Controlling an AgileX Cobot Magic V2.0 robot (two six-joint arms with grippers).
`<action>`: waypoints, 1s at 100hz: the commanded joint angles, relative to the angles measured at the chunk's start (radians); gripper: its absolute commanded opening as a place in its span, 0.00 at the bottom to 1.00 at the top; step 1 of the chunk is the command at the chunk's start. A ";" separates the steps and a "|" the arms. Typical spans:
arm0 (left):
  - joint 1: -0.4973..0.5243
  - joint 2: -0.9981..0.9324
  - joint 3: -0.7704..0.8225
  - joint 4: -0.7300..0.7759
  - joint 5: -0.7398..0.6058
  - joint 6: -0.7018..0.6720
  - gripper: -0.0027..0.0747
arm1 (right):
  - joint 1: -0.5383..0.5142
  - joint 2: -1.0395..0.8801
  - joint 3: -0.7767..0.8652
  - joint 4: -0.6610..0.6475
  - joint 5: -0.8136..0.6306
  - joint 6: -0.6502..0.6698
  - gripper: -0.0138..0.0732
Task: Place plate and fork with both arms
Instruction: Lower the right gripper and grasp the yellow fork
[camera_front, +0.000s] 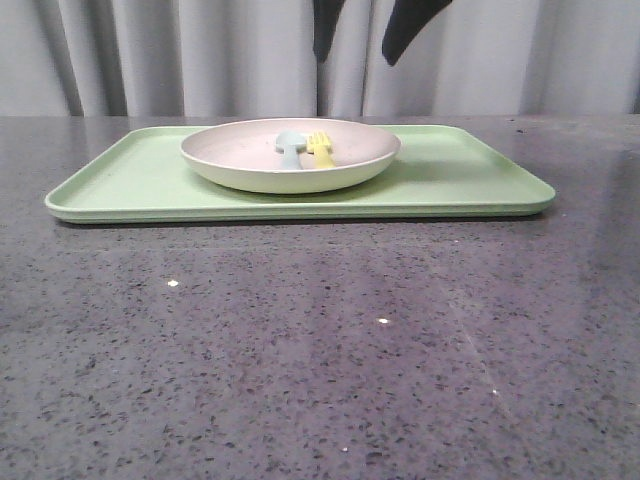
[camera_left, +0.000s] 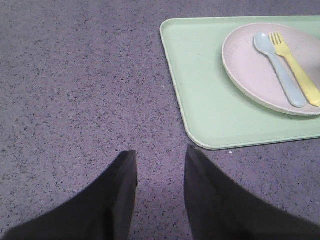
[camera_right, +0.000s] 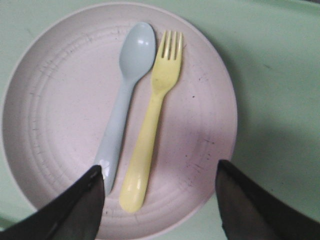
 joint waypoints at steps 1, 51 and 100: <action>-0.004 -0.003 -0.027 -0.014 -0.070 -0.011 0.35 | -0.001 -0.004 -0.078 -0.017 0.007 0.010 0.72; -0.004 -0.003 -0.027 -0.014 -0.075 -0.011 0.35 | -0.001 0.129 -0.132 -0.017 0.003 0.049 0.72; -0.004 -0.003 -0.027 -0.014 -0.075 -0.011 0.35 | -0.001 0.162 -0.132 -0.011 0.002 0.049 0.70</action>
